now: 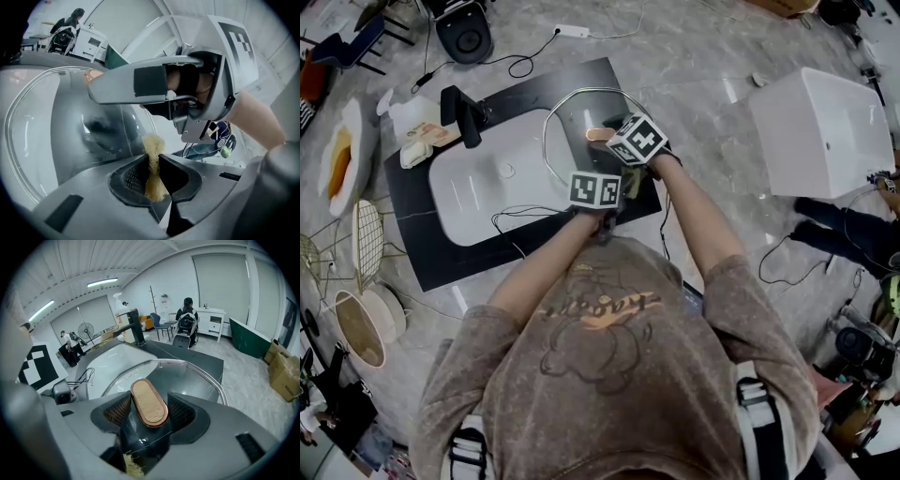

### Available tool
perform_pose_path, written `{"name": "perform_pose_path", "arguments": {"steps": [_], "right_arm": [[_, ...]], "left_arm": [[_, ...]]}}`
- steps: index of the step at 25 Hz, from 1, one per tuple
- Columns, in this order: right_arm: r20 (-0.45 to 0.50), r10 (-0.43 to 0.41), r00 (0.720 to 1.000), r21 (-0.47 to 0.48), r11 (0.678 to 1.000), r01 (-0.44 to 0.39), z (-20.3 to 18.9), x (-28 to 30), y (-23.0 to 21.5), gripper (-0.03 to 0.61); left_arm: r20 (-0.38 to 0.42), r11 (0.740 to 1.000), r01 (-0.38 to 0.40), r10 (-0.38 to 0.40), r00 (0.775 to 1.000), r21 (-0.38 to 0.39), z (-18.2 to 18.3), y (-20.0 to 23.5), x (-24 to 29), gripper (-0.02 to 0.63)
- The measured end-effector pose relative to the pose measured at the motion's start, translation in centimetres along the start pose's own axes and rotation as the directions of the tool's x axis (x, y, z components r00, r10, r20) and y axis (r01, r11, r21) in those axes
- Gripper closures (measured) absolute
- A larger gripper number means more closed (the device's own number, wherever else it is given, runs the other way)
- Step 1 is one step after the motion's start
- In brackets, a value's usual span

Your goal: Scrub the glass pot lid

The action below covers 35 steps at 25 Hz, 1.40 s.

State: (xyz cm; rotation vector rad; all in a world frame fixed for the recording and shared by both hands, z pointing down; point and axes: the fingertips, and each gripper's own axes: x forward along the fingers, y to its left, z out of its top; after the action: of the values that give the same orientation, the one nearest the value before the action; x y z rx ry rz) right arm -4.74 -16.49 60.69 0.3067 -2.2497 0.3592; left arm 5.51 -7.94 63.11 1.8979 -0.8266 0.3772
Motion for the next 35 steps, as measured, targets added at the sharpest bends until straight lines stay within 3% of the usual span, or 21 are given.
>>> {"name": "perform_pose_path", "arguments": {"steps": [5, 9, 13, 21, 35], "right_arm": [[-0.007, 0.002, 1.0, -0.002, 1.0, -0.002, -0.3, 0.2, 0.2, 0.334], [-0.003, 0.008, 1.0, -0.003, 1.0, -0.008, -0.3, 0.2, 0.3, 0.336], [-0.013, -0.008, 1.0, -0.013, 1.0, 0.007, -0.4, 0.5, 0.0, 0.337], [-0.035, -0.023, 0.999, -0.057, 0.998, 0.021, -0.6, 0.5, 0.0, 0.344], [-0.081, -0.08, 0.994, -0.173, 0.983, 0.065, -1.0, 1.0, 0.3, 0.368]], "left_arm": [[-0.026, 0.992, -0.056, 0.059, 0.998, 0.116, -0.7, 0.9, -1.5, 0.551], [-0.032, 0.969, -0.11, 0.12, 0.992, 0.221, -0.9, 1.9, -2.9, 0.549], [-0.024, 0.948, -0.154, 0.167, 0.986, 0.277, -1.2, 3.3, -4.4, 0.549], [-0.005, 0.928, -0.214, 0.226, 0.974, 0.305, -1.1, 5.5, -6.6, 0.549], [0.052, 0.913, -0.328, 0.325, 0.944, 0.244, 0.0, 9.2, -10.1, 0.537]]}}
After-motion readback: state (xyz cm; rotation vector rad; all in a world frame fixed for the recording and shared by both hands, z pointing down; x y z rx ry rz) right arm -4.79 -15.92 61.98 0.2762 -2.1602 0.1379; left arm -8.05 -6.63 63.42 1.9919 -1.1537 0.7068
